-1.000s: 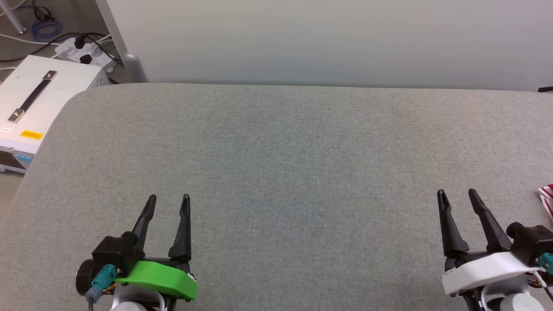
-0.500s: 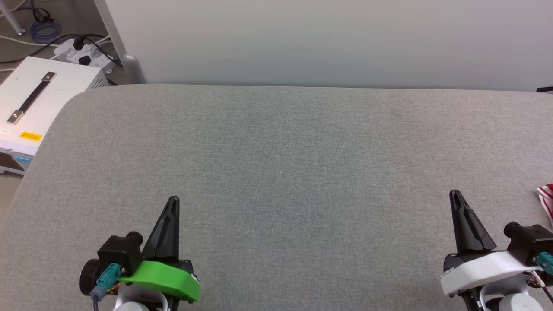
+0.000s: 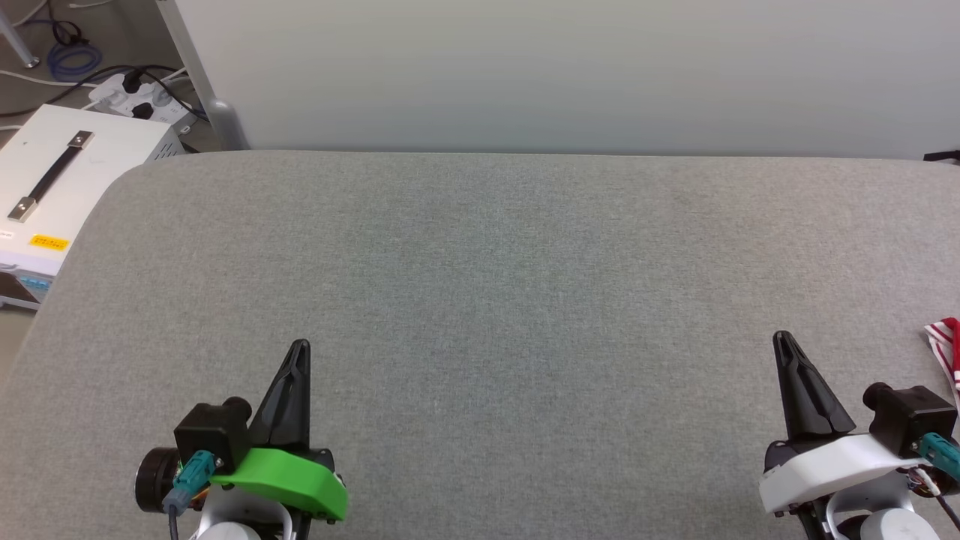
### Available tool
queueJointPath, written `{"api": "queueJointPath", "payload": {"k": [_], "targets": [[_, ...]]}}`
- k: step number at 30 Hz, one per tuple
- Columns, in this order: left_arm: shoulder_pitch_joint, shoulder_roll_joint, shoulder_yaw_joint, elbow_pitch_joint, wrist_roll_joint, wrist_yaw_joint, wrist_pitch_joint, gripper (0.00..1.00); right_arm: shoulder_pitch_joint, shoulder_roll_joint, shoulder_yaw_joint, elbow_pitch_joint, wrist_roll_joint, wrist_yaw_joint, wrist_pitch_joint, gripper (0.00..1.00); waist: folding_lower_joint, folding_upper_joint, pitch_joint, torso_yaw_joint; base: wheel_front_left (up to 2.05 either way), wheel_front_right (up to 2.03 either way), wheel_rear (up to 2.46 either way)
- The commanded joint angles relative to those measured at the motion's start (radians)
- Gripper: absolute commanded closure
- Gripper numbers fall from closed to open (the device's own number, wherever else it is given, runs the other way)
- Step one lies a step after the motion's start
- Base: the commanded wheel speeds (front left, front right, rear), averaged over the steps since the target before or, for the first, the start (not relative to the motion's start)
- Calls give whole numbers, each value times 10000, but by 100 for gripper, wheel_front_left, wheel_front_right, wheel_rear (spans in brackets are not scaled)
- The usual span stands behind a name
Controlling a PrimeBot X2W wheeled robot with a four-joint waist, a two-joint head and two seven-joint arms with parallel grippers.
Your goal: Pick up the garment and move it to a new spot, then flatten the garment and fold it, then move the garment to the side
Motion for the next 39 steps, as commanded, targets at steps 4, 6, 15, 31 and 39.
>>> {"api": "queueJointPath", "payload": {"k": [4,6,15,31,39], "targets": [[29,-74,55,-105,201,113,118,100,1,61,-40,-80,-217,-2,96,100,0,0,-15,-20,0,0,0],[31,-83,63,-126,240,133,159,100,1,76,-47,-93,-272,-2,131,100,0,0,-22,-29,0,0,0],[40,-122,99,-219,416,225,341,100,1,148,-82,-151,-526,-2,292,100,0,0,-52,-68,0,0,0],[57,-198,172,-402,762,405,701,100,2,288,-149,-265,-1026,-3,610,100,0,0,-112,-147,0,0,0],[64,-232,204,-484,916,486,861,100,2,350,-180,-316,-1249,-4,752,100,0,0,-139,-182,0,0,0]]}}
